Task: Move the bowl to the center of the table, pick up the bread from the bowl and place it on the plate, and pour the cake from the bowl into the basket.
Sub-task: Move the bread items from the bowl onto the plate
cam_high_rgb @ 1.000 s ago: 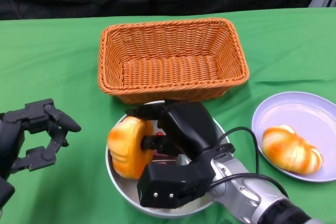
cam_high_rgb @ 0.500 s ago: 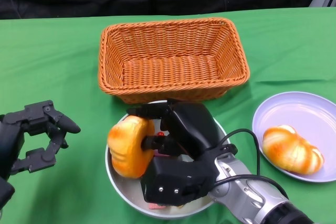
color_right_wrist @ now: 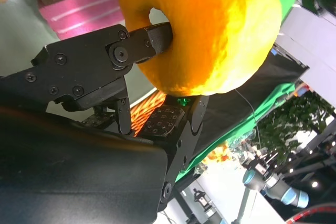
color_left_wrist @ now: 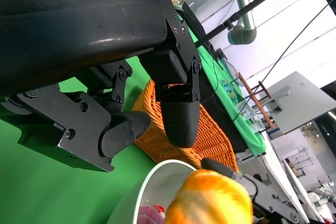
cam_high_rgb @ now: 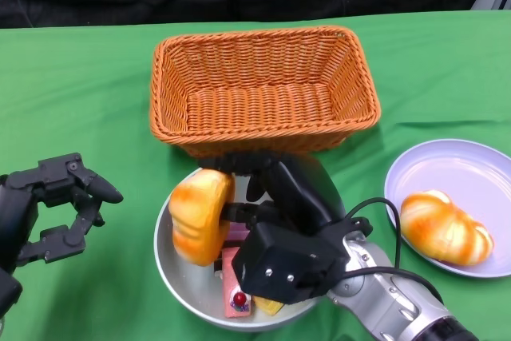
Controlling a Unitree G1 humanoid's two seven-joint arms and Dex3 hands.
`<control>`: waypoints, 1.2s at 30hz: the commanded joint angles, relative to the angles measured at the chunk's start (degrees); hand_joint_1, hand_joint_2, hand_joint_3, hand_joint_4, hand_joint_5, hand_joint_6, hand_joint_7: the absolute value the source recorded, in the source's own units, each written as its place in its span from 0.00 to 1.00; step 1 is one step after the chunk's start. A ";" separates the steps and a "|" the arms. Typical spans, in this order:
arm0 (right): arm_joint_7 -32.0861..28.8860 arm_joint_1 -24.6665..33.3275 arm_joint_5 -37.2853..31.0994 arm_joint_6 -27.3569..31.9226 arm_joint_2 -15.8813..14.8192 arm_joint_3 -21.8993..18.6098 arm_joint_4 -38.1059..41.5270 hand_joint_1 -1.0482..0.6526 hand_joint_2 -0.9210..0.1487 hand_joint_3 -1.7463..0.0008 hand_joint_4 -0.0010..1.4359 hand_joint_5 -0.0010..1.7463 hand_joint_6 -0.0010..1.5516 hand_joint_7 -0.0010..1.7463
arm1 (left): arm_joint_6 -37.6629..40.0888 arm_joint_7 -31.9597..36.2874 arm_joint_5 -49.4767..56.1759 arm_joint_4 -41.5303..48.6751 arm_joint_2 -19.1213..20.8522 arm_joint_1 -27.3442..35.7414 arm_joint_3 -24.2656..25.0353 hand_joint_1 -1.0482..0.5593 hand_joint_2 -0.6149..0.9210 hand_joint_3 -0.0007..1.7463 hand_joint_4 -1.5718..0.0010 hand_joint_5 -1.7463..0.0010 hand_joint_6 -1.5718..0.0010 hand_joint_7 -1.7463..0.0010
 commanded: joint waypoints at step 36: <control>13.91 12.75 11.57 15.27 -4.87 -16.92 -35.95 0.53 0.12 0.69 0.52 1.00 0.47 0.60 | -0.55 -1.30 -1.21 0.69 1.47 -0.69 0.11 0.67 0.80 0.52 0.46 0.19 0.47 0.38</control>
